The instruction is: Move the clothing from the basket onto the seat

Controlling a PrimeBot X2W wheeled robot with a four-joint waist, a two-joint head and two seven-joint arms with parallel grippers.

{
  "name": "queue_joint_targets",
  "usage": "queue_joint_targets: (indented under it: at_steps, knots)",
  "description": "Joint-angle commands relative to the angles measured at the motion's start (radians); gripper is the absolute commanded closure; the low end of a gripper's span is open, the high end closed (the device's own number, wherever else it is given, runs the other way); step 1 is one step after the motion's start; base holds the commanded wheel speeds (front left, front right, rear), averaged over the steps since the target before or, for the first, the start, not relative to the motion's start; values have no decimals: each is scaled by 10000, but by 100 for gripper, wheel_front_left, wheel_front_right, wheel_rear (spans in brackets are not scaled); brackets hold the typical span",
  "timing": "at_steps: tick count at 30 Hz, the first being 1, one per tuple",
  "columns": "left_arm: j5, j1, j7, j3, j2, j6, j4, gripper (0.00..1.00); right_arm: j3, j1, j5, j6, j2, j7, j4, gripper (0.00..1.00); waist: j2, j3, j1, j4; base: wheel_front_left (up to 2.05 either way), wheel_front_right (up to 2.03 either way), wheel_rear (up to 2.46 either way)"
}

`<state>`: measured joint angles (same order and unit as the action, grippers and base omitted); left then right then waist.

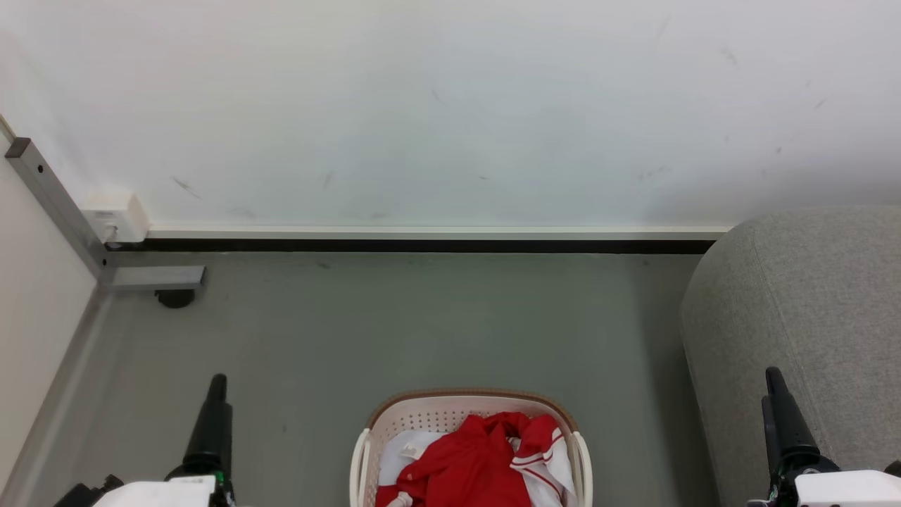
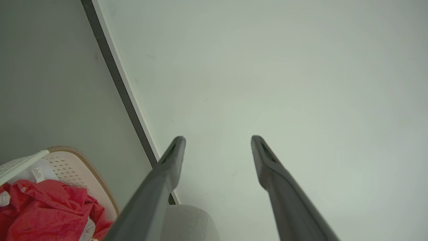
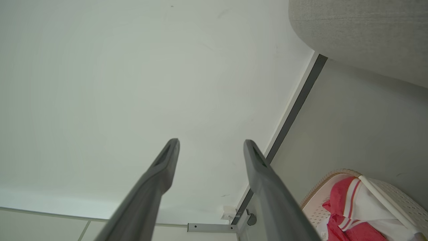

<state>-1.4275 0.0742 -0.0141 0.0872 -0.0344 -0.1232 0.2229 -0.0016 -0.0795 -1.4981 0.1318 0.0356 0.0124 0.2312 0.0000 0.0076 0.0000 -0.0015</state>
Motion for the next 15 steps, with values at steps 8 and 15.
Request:
queue_joint_targets:
  at_steps: [8,15]
  knots:
    - [2120,262,387,59,-94,-47,-490,0,243,-340,1544,-5,106,-368,-444,0,0,6,0,6,0,0,0]
    - [3663,221,659,-42,-107,35,-649,0,450,-333,2737,-6,117,-632,-593,0,0,1,0,13,0,0,0]
